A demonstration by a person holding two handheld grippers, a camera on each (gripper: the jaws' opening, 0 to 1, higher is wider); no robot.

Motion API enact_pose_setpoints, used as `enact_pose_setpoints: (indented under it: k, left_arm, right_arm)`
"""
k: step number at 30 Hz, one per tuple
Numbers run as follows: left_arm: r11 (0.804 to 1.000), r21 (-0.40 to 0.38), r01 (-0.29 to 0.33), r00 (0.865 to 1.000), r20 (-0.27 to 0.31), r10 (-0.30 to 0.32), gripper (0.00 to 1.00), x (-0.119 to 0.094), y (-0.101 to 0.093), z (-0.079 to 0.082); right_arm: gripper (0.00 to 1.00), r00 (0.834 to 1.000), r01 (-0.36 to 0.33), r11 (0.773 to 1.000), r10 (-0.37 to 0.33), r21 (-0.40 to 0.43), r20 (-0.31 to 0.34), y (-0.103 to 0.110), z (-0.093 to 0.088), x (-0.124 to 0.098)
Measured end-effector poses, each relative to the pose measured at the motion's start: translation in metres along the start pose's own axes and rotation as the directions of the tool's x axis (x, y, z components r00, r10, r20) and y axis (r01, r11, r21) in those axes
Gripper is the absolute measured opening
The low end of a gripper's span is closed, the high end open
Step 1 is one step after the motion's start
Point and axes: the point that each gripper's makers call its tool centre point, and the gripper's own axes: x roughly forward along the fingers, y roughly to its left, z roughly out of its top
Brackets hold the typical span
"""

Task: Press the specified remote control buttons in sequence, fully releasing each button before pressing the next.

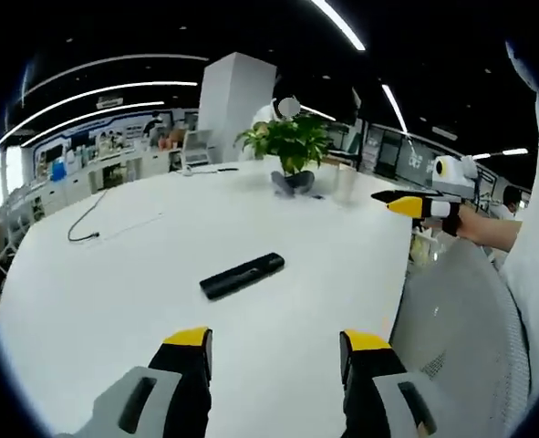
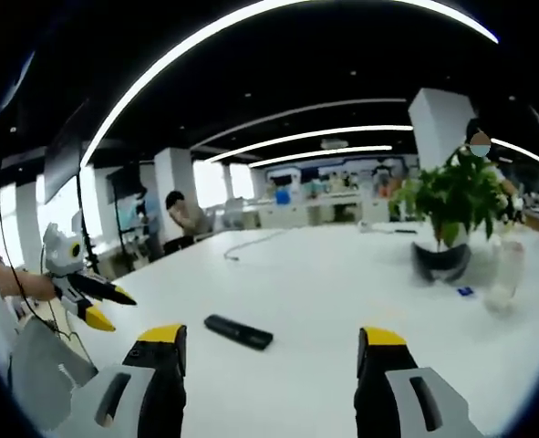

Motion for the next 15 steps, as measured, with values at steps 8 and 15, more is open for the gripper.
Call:
enact_pose_setpoints:
  k: [8,15]
  left_arm:
    - [0.997,0.06,0.038,0.996,-0.084,-0.033,0.58,0.024,0.011,-0.012]
    - [0.995,0.084,0.062,0.992,-0.117,-0.051,0.71,0.041,0.019,-0.008]
  right_arm:
    - [0.74,1.0,0.013,1.0,-0.013,-0.01,-0.014,-0.001,-0.001,0.0]
    - [0.72,0.999,0.016,0.999,-0.017,-0.033,-0.04,-0.002,-0.006,0.0]
